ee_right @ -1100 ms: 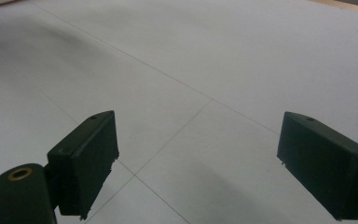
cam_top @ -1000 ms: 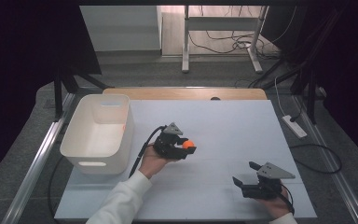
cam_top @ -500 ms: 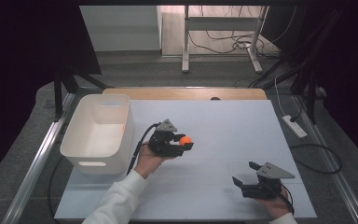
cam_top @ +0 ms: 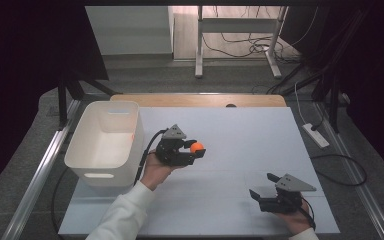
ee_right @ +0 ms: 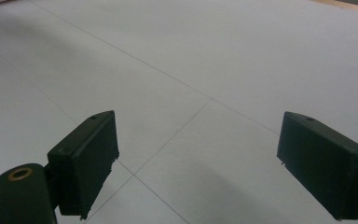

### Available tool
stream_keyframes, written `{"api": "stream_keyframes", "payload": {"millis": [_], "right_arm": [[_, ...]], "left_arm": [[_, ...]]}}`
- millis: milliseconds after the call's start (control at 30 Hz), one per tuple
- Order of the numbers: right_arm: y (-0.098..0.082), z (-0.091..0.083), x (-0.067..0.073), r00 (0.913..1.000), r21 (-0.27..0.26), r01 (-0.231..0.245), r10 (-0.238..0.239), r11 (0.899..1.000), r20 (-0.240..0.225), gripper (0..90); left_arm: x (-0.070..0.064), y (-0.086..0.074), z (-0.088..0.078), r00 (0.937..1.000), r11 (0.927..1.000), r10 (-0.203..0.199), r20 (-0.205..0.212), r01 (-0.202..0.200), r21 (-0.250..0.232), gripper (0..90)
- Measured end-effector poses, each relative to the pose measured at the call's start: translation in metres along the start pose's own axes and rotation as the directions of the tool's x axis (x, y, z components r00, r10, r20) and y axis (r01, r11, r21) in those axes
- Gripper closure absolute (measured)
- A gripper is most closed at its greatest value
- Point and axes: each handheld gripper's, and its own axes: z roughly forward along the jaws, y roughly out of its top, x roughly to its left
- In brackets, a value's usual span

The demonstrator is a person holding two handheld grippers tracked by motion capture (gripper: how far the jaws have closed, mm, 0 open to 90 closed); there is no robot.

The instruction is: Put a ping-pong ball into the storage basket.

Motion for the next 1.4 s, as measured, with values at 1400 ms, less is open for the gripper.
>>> {"api": "stream_keyframes", "payload": {"millis": [1400], "right_arm": [[0.0, 0.0, 0.0, 1.0, 0.0, -0.002, 0.002, 1.0, 0.002, 12.2]], "left_arm": [[-0.004, 0.023, -0.036, 0.9977, 0.9958, 0.048, -0.048, -0.052, -0.075, 50.0]]}}
